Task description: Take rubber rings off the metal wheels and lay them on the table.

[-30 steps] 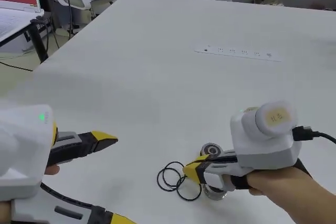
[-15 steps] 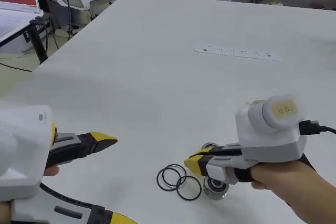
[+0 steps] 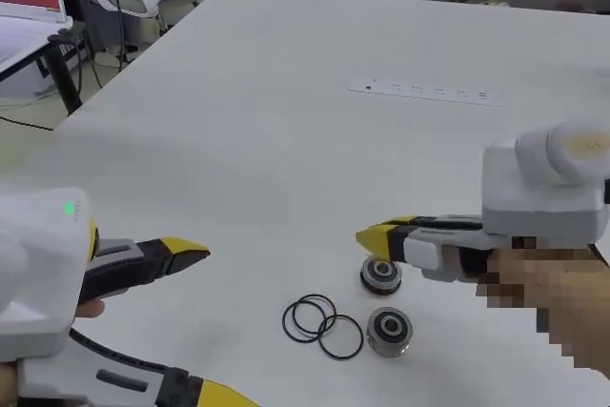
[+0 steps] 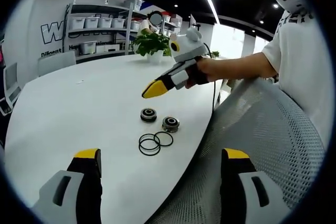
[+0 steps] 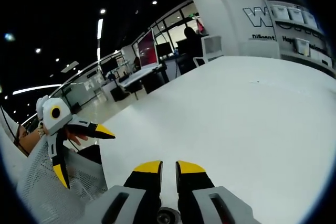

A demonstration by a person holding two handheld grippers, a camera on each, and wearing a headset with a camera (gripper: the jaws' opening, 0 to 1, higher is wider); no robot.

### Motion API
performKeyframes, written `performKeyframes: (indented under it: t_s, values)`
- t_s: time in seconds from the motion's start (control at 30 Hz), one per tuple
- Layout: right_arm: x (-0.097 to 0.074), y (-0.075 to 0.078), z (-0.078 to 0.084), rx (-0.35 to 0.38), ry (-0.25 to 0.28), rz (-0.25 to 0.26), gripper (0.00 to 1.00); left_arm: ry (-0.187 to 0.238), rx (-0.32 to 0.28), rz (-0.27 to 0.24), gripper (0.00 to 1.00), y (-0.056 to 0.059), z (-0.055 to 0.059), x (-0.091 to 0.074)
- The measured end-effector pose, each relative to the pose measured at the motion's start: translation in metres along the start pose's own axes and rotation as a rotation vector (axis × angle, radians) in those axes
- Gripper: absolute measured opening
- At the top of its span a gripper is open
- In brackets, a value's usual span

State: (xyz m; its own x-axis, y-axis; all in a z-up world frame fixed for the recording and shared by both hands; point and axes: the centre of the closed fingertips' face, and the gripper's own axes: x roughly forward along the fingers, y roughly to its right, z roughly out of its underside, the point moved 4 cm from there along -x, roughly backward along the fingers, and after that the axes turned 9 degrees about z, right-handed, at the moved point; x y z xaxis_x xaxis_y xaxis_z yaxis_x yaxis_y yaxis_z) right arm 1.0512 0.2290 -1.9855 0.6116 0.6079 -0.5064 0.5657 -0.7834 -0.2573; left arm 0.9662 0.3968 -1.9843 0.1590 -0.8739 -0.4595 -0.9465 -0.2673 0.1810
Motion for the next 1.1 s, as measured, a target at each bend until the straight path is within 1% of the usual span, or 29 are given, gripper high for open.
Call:
performKeyframes:
  t_s: [0.07, 0.13, 0.23, 0.33, 0.43, 0.53, 0.63, 0.73, 0.8, 0.83, 0.9, 0.93, 0.97, 1.0, 1.1]
  values:
    - [-0.004, 0.006, -0.003, 0.014, 0.018, 0.017, 0.08, 0.000, 0.000, 0.000, 0.93, 0.000, 0.000, 0.000]
    - [-0.007, 0.010, -0.004, 0.019, 0.022, 0.023, 0.08, -0.001, 0.001, 0.000, 0.93, 0.000, 0.000, 0.000]
    - [-0.013, 0.022, -0.006, 0.021, 0.037, 0.067, 0.08, -0.003, 0.003, 0.003, 0.93, 0.001, 0.000, 0.000]
    - [-0.018, 0.032, -0.008, 0.038, 0.050, 0.090, 0.08, -0.009, 0.005, 0.005, 0.93, 0.001, 0.000, 0.000]
    - [-0.022, 0.039, -0.009, 0.043, 0.059, 0.110, 0.09, -0.008, 0.006, 0.006, 0.93, 0.001, 0.000, 0.001]
    - [-0.025, 0.046, -0.006, 0.041, 0.054, 0.124, 0.09, -0.005, 0.003, 0.005, 0.92, 0.001, 0.000, 0.000]
    - [-0.026, 0.051, 0.000, 0.030, 0.034, 0.136, 0.10, 0.000, 0.002, 0.004, 0.92, 0.001, 0.000, 0.000]
    - [-0.026, 0.056, 0.009, -0.020, -0.019, 0.158, 0.10, -0.002, 0.003, 0.007, 0.92, 0.001, 0.000, 0.000]
    - [-0.025, 0.057, 0.014, -0.072, -0.047, 0.166, 0.10, 0.003, 0.004, 0.010, 0.92, 0.002, -0.002, 0.000]
    - [-0.024, 0.056, 0.018, -0.103, -0.068, 0.161, 0.10, 0.008, 0.005, 0.012, 0.92, 0.002, -0.003, 0.000]
    - [-0.022, 0.054, 0.023, -0.139, -0.092, 0.152, 0.10, 0.025, 0.005, 0.015, 0.91, 0.003, -0.005, 0.000]
    - [-0.022, 0.055, 0.025, -0.160, -0.101, 0.155, 0.10, 0.031, 0.003, 0.016, 0.91, 0.004, -0.006, 0.000]
    - [-0.021, 0.056, 0.029, -0.198, -0.120, 0.160, 0.10, 0.033, 0.002, 0.017, 0.91, 0.004, -0.006, 0.000]
    - [-0.020, 0.056, 0.032, -0.217, -0.136, 0.160, 0.11, 0.035, 0.000, 0.017, 0.91, 0.003, -0.007, 0.000]
    - [-0.018, 0.052, 0.039, -0.271, -0.166, 0.139, 0.11, 0.032, -0.001, 0.015, 0.91, 0.003, -0.006, 0.000]
